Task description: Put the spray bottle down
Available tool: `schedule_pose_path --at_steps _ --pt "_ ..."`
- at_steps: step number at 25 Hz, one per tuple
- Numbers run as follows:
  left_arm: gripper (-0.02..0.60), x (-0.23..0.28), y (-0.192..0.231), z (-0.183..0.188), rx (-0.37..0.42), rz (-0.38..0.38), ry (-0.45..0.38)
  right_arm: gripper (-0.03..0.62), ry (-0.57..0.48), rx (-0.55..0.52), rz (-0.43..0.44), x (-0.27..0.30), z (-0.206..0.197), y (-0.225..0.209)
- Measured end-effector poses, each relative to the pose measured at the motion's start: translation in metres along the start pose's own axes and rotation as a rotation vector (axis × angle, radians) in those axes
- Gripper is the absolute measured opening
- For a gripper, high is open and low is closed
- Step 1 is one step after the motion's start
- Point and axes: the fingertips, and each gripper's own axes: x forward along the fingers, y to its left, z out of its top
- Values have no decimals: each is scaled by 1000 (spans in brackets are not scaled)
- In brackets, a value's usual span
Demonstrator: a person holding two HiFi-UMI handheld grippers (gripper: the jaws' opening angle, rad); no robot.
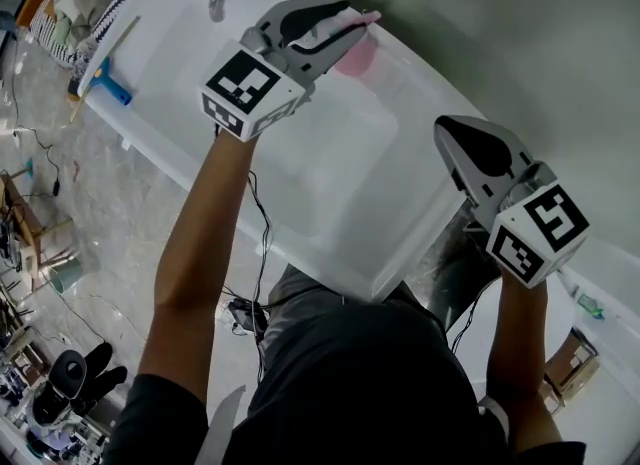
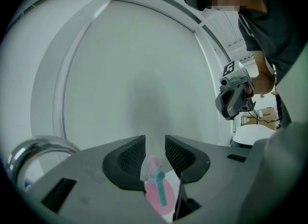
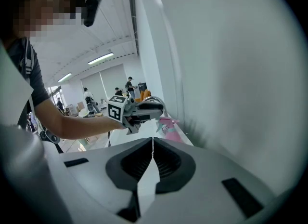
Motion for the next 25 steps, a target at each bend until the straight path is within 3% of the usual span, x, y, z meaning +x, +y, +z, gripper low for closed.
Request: schedule_pose_path --at_steps 5,6,11,20,25 --pt "87 -31 -15 49 25 65 -51 9 -36 -57 5 -13 12 1" --pt "40 -37 -22 60 25 65 -57 9 -44 -76 7 -18 15 3" --pt "6 -66 -60 92 -11 33 -39 9 -83 -115 33 -31 26 14" --pt "5 -117 -114 69 -25 49 118 8 -104 -125 67 -41 23 25" --pt "5 -134 -132 74 -69 95 130 8 -116 -116 92 -56 10 33"
